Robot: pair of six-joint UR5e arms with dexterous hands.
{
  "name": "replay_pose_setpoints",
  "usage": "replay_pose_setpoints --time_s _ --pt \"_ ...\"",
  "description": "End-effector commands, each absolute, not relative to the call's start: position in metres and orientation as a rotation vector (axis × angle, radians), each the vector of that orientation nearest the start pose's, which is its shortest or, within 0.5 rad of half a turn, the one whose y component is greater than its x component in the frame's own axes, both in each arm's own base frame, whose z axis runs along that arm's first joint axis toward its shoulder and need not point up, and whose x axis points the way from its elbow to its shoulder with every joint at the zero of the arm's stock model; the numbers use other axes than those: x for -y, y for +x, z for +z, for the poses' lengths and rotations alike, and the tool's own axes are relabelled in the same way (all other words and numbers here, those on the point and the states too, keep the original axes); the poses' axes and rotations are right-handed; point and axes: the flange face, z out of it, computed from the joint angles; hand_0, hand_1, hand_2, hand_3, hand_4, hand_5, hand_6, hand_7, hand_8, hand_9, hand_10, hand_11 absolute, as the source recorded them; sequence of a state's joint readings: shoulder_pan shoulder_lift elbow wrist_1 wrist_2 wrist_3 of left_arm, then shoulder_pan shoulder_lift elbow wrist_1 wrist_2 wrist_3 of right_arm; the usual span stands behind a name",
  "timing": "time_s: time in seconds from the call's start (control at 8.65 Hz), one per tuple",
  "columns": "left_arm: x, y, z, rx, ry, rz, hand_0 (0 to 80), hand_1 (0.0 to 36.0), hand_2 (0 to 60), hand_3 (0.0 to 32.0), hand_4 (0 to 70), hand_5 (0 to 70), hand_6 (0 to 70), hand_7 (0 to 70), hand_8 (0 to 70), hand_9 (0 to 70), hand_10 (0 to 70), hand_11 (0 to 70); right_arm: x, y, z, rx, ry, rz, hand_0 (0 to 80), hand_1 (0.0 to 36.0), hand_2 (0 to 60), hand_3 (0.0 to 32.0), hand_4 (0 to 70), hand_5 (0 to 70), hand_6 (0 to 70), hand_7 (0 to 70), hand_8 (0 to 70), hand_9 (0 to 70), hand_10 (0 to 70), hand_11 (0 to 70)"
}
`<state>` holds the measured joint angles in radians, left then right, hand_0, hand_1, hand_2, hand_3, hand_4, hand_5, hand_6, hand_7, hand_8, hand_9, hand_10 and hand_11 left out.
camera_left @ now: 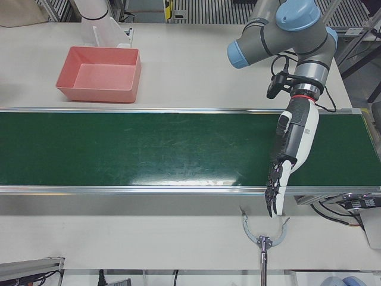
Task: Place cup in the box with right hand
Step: 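Close the right hand fingers around the blue cup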
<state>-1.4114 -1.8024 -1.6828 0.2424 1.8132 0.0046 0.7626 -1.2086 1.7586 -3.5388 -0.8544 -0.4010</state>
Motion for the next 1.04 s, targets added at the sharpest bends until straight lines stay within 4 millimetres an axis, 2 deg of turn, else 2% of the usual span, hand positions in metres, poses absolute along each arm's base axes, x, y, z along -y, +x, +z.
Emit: replay_pose_setpoints --time_s 0.0,0.35,0.46,0.58,0.69,0.81,0.92 --pt "0.583 -0.017 0.533 -2.099 -0.397 -1.891 0.0 0.0 0.0 0.0 0.0 0.0 0.0 0.0 0.0 0.0 0.0 0.0 0.541 -0.277 0.439 -2.542 -0.28 -2.24 49.8 2.8 0.0 3.6 46.6 1.4 6.8 42.7 4.6 14.8 0.0 0.0" --pt "0.583 -0.017 0.533 -2.099 -0.397 -1.891 0.0 0.0 0.0 0.0 0.0 0.0 0.0 0.0 0.0 0.0 0.0 0.0 0.54 -0.274 0.428 -2.535 -0.291 -2.234 50.9 4.1 0.0 4.0 46.6 1.8 7.4 46.0 5.0 15.9 0.0 0.0" --pt "0.583 -0.017 0.533 -2.099 -0.397 -1.891 0.0 0.0 0.0 0.0 0.0 0.0 0.0 0.0 0.0 0.0 0.0 0.0 0.538 -0.271 0.426 -2.527 -0.306 -2.247 53.7 6.7 0.0 0.4 54.8 2.5 8.9 51.1 5.8 17.7 0.0 0.0" --pt "0.583 -0.017 0.533 -2.099 -0.397 -1.891 0.0 0.0 0.0 0.0 0.0 0.0 0.0 0.0 0.0 0.0 0.0 0.0 0.535 -0.268 0.425 -2.527 -0.307 -2.249 63.0 12.8 0.0 0.0 70.0 4.1 12.6 60.4 8.1 21.1 0.0 0.0" --pt "0.583 -0.017 0.533 -2.099 -0.397 -1.891 0.0 0.0 0.0 0.0 0.0 0.0 0.0 0.0 0.0 0.0 0.0 0.0 0.534 -0.265 0.424 -2.527 -0.307 -2.245 80.0 18.5 0.0 0.0 70.0 4.9 17.0 70.0 10.8 26.4 1.0 2.6" --pt "0.583 -0.017 0.533 -2.099 -0.397 -1.891 0.0 0.0 0.0 0.0 0.0 0.0 0.0 0.0 0.0 0.0 0.0 0.0 0.531 -0.262 0.42 -2.527 -0.306 -2.243 80.0 24.7 2.4 0.0 70.0 6.2 19.2 70.0 12.1 29.6 2.2 4.6" --pt "0.583 -0.018 0.533 -2.1 -0.396 -1.892 0.0 0.0 0.0 0.0 0.0 0.0 0.0 0.0 0.0 0.0 0.0 0.0 0.524 -0.254 0.41 -2.531 -0.302 -2.23 80.0 24.6 6.8 0.0 70.0 6.2 20.1 70.0 12.7 31.6 1.8 4.0"
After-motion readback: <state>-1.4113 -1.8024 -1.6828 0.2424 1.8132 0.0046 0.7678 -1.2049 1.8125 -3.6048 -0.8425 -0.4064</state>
